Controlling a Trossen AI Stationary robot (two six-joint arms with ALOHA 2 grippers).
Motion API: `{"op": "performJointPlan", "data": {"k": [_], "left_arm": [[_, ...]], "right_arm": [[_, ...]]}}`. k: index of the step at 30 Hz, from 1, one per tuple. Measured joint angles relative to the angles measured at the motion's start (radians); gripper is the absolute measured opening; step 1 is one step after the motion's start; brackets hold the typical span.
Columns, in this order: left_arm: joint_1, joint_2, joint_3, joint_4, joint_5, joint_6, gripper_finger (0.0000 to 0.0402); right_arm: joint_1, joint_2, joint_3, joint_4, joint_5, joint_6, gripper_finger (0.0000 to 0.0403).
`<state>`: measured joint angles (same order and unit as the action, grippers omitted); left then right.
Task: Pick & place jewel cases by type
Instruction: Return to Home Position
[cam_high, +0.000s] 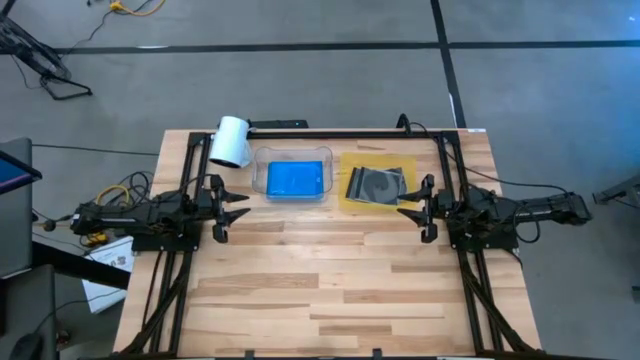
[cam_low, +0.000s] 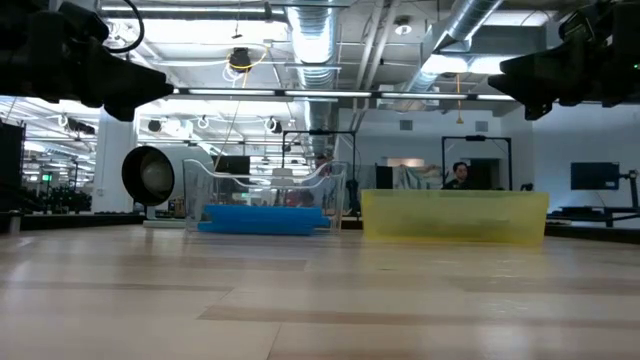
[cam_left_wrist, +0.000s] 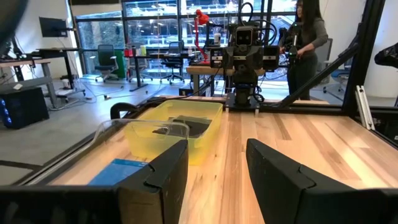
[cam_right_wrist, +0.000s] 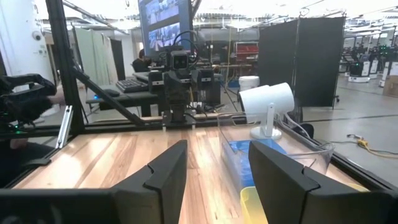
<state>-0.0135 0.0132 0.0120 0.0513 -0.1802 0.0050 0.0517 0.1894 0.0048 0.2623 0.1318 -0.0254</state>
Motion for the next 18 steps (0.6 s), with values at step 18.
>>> {"op": "performJointPlan", "data": {"k": [18], "left_arm": [[0.0, 0.0, 0.0, 0.0, 0.0, -0.001, 0.0158]], "right_arm": [[0.0, 0.0, 0.0, 0.0, 0.0, 0.0, 0.0164]]}}
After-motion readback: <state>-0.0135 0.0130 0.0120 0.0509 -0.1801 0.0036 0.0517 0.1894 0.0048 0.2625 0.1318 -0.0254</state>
